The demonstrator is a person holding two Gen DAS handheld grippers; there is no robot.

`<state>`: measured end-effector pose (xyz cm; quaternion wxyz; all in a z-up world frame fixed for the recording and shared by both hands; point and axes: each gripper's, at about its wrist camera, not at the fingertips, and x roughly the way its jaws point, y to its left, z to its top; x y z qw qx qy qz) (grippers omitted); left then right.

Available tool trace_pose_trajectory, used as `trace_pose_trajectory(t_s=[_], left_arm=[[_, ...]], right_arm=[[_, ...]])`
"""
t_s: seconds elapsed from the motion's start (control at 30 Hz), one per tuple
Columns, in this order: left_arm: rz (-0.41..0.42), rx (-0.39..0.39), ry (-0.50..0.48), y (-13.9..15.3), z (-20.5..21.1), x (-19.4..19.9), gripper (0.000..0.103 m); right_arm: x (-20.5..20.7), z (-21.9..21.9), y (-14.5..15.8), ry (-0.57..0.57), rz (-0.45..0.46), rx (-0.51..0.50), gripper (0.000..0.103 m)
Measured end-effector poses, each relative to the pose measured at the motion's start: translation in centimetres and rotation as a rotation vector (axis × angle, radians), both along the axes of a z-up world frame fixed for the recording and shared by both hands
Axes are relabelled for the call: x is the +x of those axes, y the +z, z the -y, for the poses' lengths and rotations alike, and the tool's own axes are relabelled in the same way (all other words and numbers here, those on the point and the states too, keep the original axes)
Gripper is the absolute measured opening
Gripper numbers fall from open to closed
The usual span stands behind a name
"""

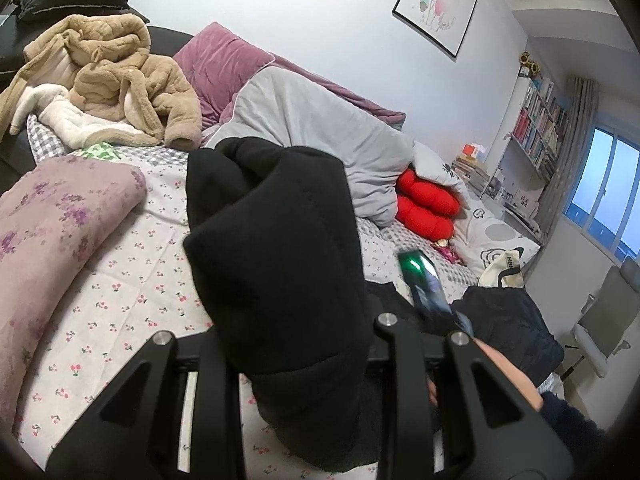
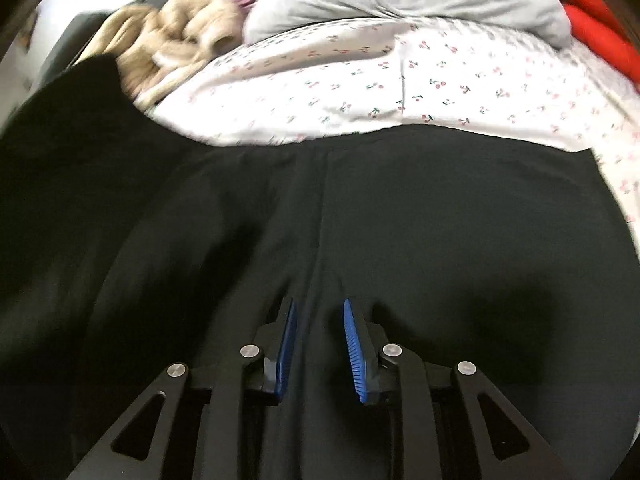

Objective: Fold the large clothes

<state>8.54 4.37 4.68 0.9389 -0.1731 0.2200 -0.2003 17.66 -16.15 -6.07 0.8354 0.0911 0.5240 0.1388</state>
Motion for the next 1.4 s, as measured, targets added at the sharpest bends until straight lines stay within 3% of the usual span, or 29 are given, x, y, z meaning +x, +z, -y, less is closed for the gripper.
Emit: trace_pose_trajectory(t_s=[0.1, 0.17, 0.23, 0.4, 0.57, 0.63, 0.8, 0.87, 1.03, 1.1, 1.17, 1.2, 1.3, 1.4], left_arm=[[0.014, -0.006, 0.002, 0.2, 0.7, 0.0, 0.030], [0.011, -0.008, 0.006, 0.4, 1.2, -0.1, 0.030], [0.016, -0.008, 0.005, 0.5, 1.3, -0.1, 0.030], [0.025, -0.029, -0.014, 1.2, 3.4, -0.5, 0.030], [0.042, 0.025, -0.036, 1.2, 7.1, -1.0, 0.030], [0.058, 0.033, -0.047, 1.7, 7.8, -1.5, 0.030], [0.086, 0.077, -0.091, 2.3, 11.5, -2.1, 0.030], [0.087, 0.092, -0.107, 2.5, 13.3, -2.1, 0.030], [0.091, 0.167, -0.169, 2.2, 20.7, -2.3, 0.032], [0.050, 0.263, -0.218, 0.4, 24.9, -2.4, 0.034], [-0.015, 0.371, -0.309, -2.4, 28.9, -2.5, 0.045], [-0.065, 0.404, -0.382, -4.1, 30.5, -2.6, 0.053], [-0.240, 0.399, -0.541, -7.5, 32.1, -2.7, 0.057], [-0.251, 0.330, -0.564, -6.5, 30.7, -3.1, 0.059]], right_arm=[[-3.1, -0.8, -0.8, 0.063, -0.024, 0.085, 0.025], [-4.5, -1.4, -2.1, 0.074, -0.046, 0.045, 0.025], [-5.2, -1.4, -3.1, 0.068, -0.065, 0.029, 0.025], [-6.4, -0.4, -3.6, 0.066, -0.064, 0.137, 0.025], [-6.8, 0.3, -5.3, 0.024, -0.074, 0.215, 0.024], [-7.4, 1.3, -4.2, 0.002, -0.073, 0.200, 0.025], [-9.8, 6.4, 0.4, -0.079, 0.045, 0.197, 0.030], [-11.2, 10.3, 2.2, -0.171, 0.100, 0.202, 0.035], [-15.1, 20.2, 4.9, -0.416, 0.202, 0.253, 0.035], [-17.3, 23.5, 5.6, -0.497, 0.225, 0.215, 0.036], [-18.8, 25.9, 5.6, -0.585, 0.234, 0.186, 0.039], [-17.2, 26.2, 6.2, -0.612, 0.230, 0.186, 0.039], [-18.4, 27.7, 5.9, -0.644, 0.215, 0.184, 0.041], [-17.5, 26.8, 5.5, -0.566, 0.204, 0.200, 0.043]])
